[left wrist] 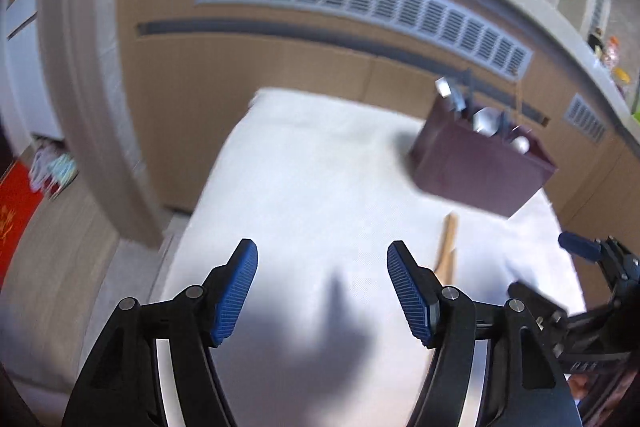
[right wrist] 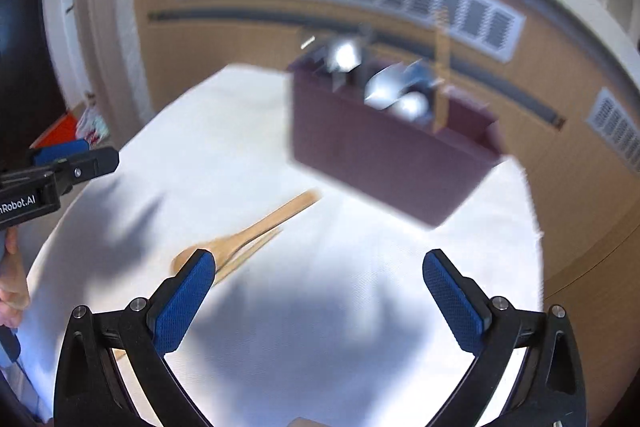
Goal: Organize utensils
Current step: 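Grasp the wooden spoon with the left tool while the right tool grasps a wooden chopstick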
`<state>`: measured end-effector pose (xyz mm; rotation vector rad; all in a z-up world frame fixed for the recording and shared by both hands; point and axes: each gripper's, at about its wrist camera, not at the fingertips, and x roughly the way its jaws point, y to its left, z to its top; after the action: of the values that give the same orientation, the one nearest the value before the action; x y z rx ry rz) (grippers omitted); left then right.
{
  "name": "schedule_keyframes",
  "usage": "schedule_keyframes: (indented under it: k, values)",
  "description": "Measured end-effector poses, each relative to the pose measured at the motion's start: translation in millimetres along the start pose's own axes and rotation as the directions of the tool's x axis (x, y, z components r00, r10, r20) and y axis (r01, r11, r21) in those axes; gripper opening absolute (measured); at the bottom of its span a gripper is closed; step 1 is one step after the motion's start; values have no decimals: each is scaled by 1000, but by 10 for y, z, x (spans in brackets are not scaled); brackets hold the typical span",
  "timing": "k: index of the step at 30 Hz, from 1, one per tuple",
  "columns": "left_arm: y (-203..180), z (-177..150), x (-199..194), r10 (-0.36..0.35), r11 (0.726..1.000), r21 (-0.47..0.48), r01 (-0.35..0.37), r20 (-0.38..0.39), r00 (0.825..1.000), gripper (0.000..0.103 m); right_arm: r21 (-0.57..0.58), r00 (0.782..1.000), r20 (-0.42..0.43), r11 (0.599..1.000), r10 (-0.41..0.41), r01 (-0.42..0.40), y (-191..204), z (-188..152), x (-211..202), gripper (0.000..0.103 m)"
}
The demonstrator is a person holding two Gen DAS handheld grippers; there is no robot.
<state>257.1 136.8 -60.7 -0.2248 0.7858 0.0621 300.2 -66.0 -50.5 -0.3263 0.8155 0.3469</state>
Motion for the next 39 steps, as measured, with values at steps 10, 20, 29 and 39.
schedule_keyframes:
  k: [10, 20, 29, 39]
  values:
    - [94, -180, 54, 39, 998, 47, -37, -57, 998, 70, -147, 991, -133, 989, -34, 15, 772, -230, 395, 103]
    - [-83, -118, 143, -1, 997, 80, 8, -85, 996, 73, -135, 980, -160, 986, -120, 99, 344, -422, 308, 103]
    - [-266, -118, 236, -21, 991, 128, 36, -123, 992, 73, 14, 979, -185, 996, -84, 88, -278, -544, 287, 96]
    - [-442, -126, 314, -95, 974, 185, 133, -198, 976, 73, 27, 978, -196, 998, 65, -60, -349, -519, 225, 11]
